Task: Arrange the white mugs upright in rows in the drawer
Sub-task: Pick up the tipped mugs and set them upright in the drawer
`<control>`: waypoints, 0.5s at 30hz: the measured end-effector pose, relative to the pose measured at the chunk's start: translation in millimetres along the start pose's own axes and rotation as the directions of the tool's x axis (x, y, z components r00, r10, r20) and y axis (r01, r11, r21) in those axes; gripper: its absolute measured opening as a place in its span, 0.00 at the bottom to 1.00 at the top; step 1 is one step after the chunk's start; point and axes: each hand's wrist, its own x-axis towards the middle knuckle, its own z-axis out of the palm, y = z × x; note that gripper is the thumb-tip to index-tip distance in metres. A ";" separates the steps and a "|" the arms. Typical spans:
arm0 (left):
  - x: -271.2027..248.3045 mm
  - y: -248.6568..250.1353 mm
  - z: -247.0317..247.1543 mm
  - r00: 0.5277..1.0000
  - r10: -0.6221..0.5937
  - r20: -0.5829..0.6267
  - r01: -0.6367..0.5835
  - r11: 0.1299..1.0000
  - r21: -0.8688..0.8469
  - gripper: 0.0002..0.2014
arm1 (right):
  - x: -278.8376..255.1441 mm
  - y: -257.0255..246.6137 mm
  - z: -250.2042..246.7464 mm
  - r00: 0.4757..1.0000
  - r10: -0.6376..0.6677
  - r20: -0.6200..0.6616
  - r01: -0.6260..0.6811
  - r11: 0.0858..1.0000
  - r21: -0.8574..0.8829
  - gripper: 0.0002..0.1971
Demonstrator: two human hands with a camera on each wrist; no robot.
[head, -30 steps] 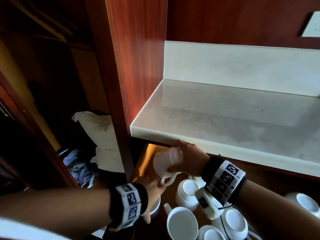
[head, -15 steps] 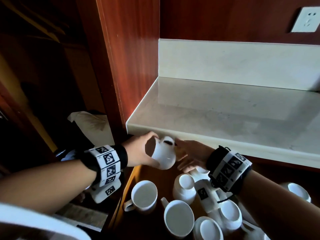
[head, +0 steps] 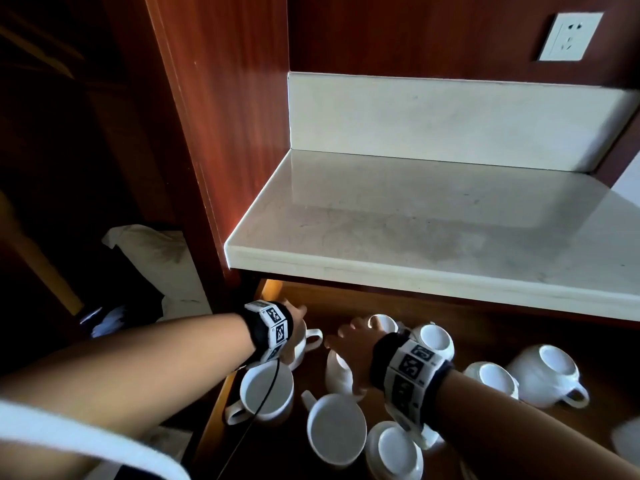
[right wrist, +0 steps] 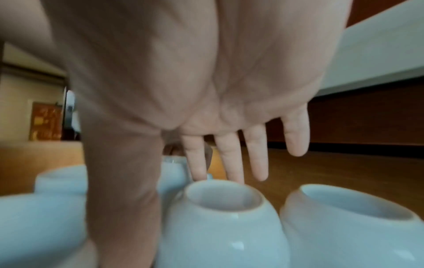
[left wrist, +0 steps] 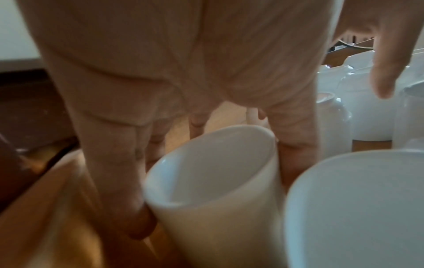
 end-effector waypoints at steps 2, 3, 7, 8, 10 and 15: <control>5.5 0.0 2.5 1.000 0.002 0.005 -0.002 1.000 -0.019 0.37 | 2.4 -5.1 0.3 0.999 0.009 0.037 -0.007 0.998 -0.067 0.45; 7.2 -1.2 1.9 1.000 0.004 0.005 -0.004 1.000 -0.023 0.39 | 4.2 -6.9 0.9 0.999 0.016 0.037 -0.013 0.996 -0.089 0.42; 14.8 -5.2 5.8 1.000 -0.004 -0.025 0.003 0.999 -0.042 0.45 | 7.6 -11.5 2.8 1.000 0.007 0.000 -0.007 0.991 -0.134 0.29; 14.6 -5.5 7.2 1.000 -0.010 -0.016 0.009 0.999 -0.048 0.46 | 8.4 -11.8 1.9 1.000 -0.006 -0.012 0.004 0.988 -0.153 0.27; 14.2 -6.3 8.9 1.000 -0.004 -0.017 0.002 0.998 -0.068 0.45 | 8.5 -11.5 0.9 0.999 -0.028 -0.029 0.022 0.983 -0.180 0.25; 4.6 -18.8 0.0 0.998 0.002 -0.062 -0.020 0.955 -0.296 0.52 | -9.5 1.0 -5.6 0.983 0.003 -0.185 -0.026 0.992 -0.121 0.39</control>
